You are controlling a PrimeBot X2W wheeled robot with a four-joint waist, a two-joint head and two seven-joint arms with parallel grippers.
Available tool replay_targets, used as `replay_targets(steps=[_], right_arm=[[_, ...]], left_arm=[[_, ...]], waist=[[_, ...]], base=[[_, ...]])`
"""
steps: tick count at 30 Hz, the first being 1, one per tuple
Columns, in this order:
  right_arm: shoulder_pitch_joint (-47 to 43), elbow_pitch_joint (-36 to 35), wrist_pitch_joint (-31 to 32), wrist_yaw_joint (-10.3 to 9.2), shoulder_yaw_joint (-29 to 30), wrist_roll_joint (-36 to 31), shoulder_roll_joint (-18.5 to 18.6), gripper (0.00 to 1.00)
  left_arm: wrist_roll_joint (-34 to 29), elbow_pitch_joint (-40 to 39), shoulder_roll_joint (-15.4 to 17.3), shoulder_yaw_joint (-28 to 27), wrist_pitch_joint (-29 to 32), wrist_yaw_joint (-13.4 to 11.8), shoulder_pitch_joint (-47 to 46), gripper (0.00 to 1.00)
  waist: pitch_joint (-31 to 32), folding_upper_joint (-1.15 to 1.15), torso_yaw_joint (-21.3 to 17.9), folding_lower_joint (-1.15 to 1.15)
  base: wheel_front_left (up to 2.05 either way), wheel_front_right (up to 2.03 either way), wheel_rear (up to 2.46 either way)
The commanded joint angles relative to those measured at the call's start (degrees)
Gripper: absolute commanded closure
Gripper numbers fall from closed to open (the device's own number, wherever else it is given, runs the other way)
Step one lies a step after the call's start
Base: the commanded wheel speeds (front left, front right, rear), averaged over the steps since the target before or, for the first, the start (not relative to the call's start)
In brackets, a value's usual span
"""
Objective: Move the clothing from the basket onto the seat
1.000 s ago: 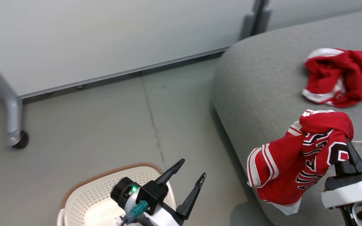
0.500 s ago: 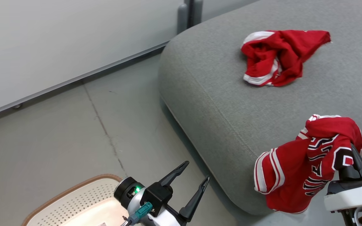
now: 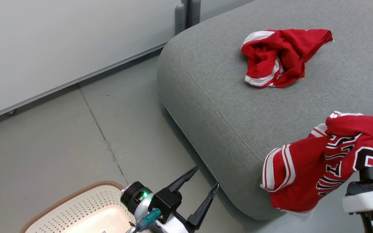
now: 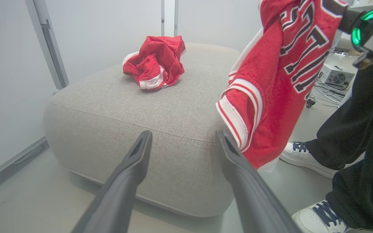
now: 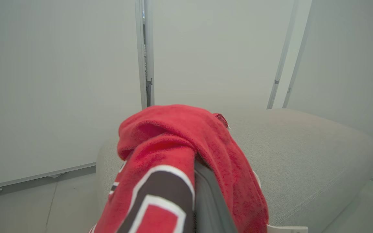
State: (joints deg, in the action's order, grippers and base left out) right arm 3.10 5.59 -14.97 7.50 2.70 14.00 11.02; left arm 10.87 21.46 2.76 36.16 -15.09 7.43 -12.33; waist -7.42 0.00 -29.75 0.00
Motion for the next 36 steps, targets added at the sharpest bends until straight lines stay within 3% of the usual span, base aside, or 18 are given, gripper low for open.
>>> replay_targets(steps=[1,11,18,26,36], right_arm=[[0.95,-0.53,-0.12,-0.01,0.32,-0.46,0.3,1.0],[10.15,-3.48,-0.11,-0.01,3.23,-3.02,4.68,1.0],[21.6,-4.3,-0.11,-0.01,7.97,-1.93,10.89,1.0],[32.61,0.66,-0.11,-0.01,13.08,-1.14,18.94,1.0],[42.53,10.9,-0.12,-0.01,17.14,0.68,24.37,1.0]], left_arm=[[-0.23,0.07,0.25,-0.22,-0.09,0.04,-0.66,0.0],[-1.95,-0.02,1.97,0.88,-0.09,0.04,-2.59,0.0],[-1.96,-0.11,4.82,3.28,-0.09,0.04,-6.78,0.0],[-1.52,-0.85,8.36,6.19,-0.09,0.04,-12.49,0.0],[-3.17,-1.9,10.99,8.04,-0.1,0.04,-16.82,0.0]], waist=[[-0.15,0.0,0.22,0.0],[-5.57,0.0,2.52,0.0],[-11.89,0.0,4.5,0.0],[-20.02,0.0,7.7,0.0],[-27.47,0.0,11.35,0.0]], base=[[0.0,0.0,0.0],[0.0,0.0,0.0],[0.0,0.0,0.0],[0.0,0.0,0.0],[0.0,0.0,0.0]])
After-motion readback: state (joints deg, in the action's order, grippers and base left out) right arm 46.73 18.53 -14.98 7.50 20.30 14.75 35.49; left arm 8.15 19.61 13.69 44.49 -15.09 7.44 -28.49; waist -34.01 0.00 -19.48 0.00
